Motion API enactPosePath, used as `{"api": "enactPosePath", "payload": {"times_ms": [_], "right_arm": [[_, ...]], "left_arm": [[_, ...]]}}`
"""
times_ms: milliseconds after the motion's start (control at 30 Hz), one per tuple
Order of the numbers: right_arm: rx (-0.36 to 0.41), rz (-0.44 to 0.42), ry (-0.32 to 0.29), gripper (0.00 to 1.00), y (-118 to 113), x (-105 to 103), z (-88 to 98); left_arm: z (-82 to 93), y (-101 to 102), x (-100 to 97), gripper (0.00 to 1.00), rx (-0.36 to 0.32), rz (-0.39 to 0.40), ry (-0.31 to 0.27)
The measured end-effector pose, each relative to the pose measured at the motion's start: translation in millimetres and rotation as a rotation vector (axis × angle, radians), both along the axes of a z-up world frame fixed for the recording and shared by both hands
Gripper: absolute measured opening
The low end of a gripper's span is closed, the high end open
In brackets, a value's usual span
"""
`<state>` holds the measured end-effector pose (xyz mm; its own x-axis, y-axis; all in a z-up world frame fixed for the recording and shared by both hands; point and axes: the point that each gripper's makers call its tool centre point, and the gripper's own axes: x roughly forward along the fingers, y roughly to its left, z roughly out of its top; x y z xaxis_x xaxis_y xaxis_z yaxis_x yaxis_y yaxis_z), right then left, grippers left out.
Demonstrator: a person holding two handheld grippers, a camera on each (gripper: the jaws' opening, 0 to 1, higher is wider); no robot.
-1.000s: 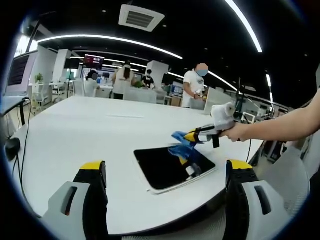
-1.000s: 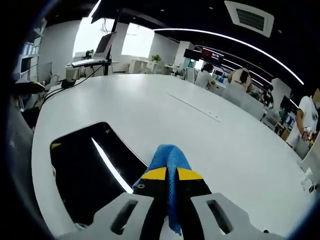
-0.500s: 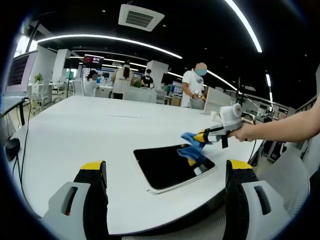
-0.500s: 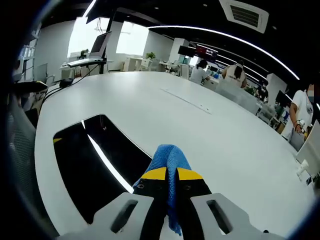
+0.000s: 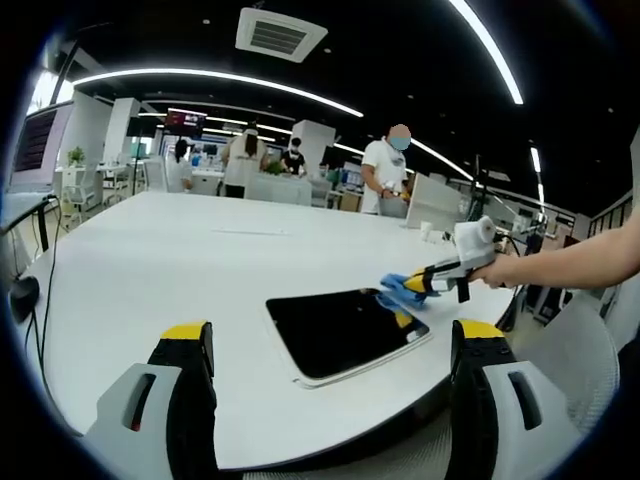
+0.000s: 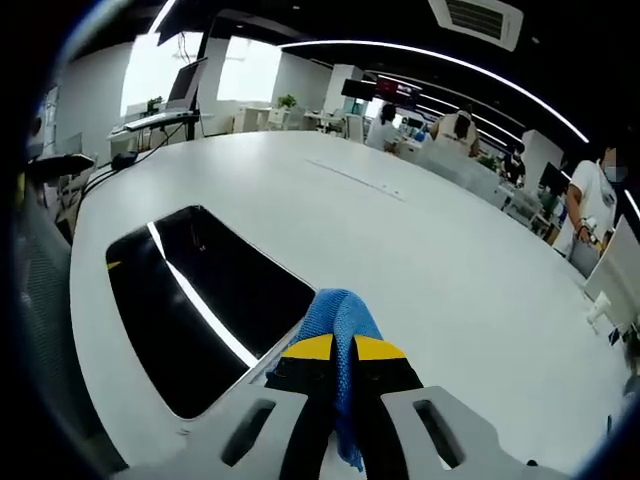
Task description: Wipe the mirror surface with the cleaning cloth until all visible marks leave the cleaned area.
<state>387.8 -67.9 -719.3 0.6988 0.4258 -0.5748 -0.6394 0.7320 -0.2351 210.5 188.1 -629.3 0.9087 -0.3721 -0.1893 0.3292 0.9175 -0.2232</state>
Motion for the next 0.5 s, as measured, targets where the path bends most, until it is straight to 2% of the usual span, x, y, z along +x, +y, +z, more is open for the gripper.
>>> {"api": "enactPosePath", "payload": {"times_ms": [33,100,133,200,367,500], "right_arm": [[0.003,-0.006,0.005,0.00,-1.4,-1.0,-1.3],[0.058,-0.049,0.062,0.00,-2.3,-6.5,-7.5],[0.035,-0.037,0.044,0.00,-4.5,-5.7,-8.4],[0.015,-0.030,0.066,0.00,-4.6,-10.8,-16.2],[0.027,-0.059,0.098,0.00,-5.1,-13.8,-25.3],[0.028,-0.102,0.125,0.01,-6.4,-12.2,-24.2]], "left_arm": [[-0.1,-0.1,0.0,0.97,0.000,-0.001,0.001],[-0.3,-0.2,0.0,0.97,0.000,-0.002,0.002],[-0.3,-0.2,-0.1,0.97,0.000,-0.003,0.002],[-0.5,-0.3,-0.1,0.97,0.000,-0.003,0.004],[-0.6,0.1,-0.2,0.97,-0.001,-0.001,0.005],[-0.8,0.5,-0.3,0.97,-0.001,0.000,0.006]]}}
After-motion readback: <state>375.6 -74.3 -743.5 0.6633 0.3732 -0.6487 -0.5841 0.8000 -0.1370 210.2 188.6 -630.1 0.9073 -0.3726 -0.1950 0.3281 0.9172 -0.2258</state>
